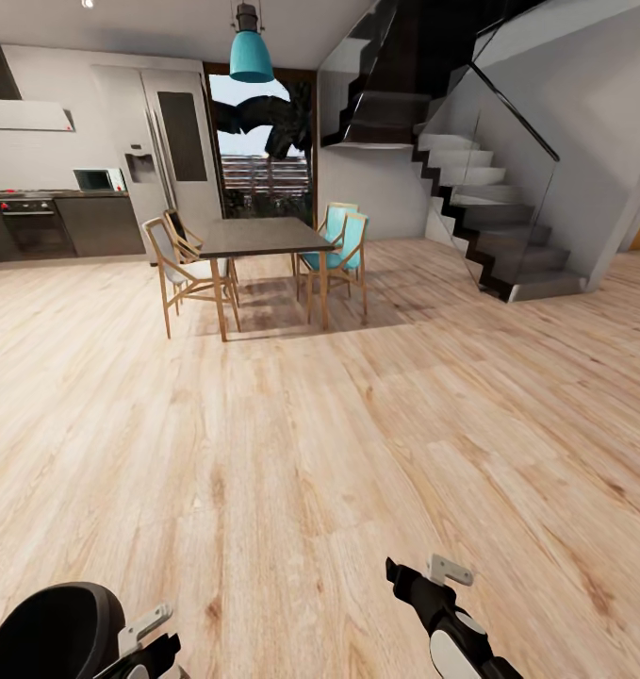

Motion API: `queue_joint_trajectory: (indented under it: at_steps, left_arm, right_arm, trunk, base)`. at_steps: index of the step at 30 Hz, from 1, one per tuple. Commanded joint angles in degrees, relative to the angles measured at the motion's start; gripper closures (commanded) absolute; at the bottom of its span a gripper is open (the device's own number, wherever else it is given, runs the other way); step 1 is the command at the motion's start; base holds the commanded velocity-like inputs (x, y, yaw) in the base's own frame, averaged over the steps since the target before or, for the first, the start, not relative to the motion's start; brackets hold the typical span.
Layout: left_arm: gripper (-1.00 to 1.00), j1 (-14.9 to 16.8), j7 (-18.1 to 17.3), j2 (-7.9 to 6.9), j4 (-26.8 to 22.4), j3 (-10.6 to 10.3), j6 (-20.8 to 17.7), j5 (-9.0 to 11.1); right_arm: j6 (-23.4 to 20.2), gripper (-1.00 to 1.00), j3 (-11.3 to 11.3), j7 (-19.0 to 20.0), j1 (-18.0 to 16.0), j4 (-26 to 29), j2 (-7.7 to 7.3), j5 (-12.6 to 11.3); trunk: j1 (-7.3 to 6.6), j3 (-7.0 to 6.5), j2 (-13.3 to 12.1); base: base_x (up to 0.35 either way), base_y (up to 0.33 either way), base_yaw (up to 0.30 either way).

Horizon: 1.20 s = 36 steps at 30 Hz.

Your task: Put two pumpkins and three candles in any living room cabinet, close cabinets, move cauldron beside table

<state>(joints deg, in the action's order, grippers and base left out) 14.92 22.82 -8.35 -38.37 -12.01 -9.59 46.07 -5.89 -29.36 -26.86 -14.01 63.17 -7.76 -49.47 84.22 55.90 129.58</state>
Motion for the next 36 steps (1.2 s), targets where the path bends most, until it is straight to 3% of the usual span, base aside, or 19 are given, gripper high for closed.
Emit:
queue_joint_trajectory:
  at_steps: [1, 4, 7, 10, 17, 21, 29, 36]
  left_arm:
    - [-1.0, 0.0, 0.5, -0.09, -0.1, -0.3, 0.3, 0.5]
    - [-1.0, 0.0, 0.6, -0.13, -0.1, -0.3, 2.1, 0.7]
    - [-1.0, 0.0, 0.6, -0.05, -0.1, -0.2, 3.3, 0.9]
    - [-1.0, 0.0, 0.6, -0.05, -0.1, -0.2, 3.6, 0.9]
    - [-1.0, 0.0, 0.6, 0.09, 0.0, -0.2, 3.9, 0.9]
    - [-1.0, 0.0, 0.6, 0.31, 1.7, -0.3, 5.1, 0.9]
    - [-1.0, 0.0, 0.7, 0.27, 2.3, -0.2, 5.8, 0.9]
    - [-1.0, 0.0, 0.6, 0.12, 2.3, 1.1, 5.8, 0.9]
  right_arm:
    - [-0.2, -1.0, -0.2, -0.4, -0.1, 0.1, -0.06, -0.2]
    - [-0.2, -1.0, -0.2, 0.1, -0.1, 0.2, -0.03, -0.2]
    - [-0.2, -1.0, -0.2, 3.3, -0.1, 1.6, 0.0, -0.2]
    - [-0.7, -1.0, -0.1, 5.9, -0.1, 5.9, 0.02, -0.4]
    - [-3.3, -1.0, 0.1, 6.6, -0.1, 17.6, -0.14, -0.9]
    - [-5.9, -1.0, 0.5, 6.7, -0.1, 19.0, 0.07, -0.9]
    - [-6.9, -1.0, 0.1, 6.8, -0.1, 20.7, 0.11, -1.0]
    - [-10.2, -1.0, 0.3, 6.9, -0.1, 21.4, 0.11, -1.0]
  trunk:
    - [-0.01, 0.05, 0.0]
    - [0.43, 0.41, 0.8]
    - [0.87, 0.77, 1.6]
    - [0.87, 0.77, 1.6]
    - [0.87, 0.77, 1.6]
    - [1.53, 1.31, 2.8]
    - [3.28, 2.75, 6.0]
    - [4.82, 4.0, 8.8]
  base:
    - [0.0, 0.0, 0.0]
    - [0.0, 0.0, 0.0]
    - [0.0, 0.0, 0.0]
    - [0.0, 0.0, 0.0]
    - [0.0, 0.0, 0.0]
    - [0.0, 0.0, 0.0]
    - [0.0, 0.0, 0.0]
    - [0.0, 0.0, 0.0]
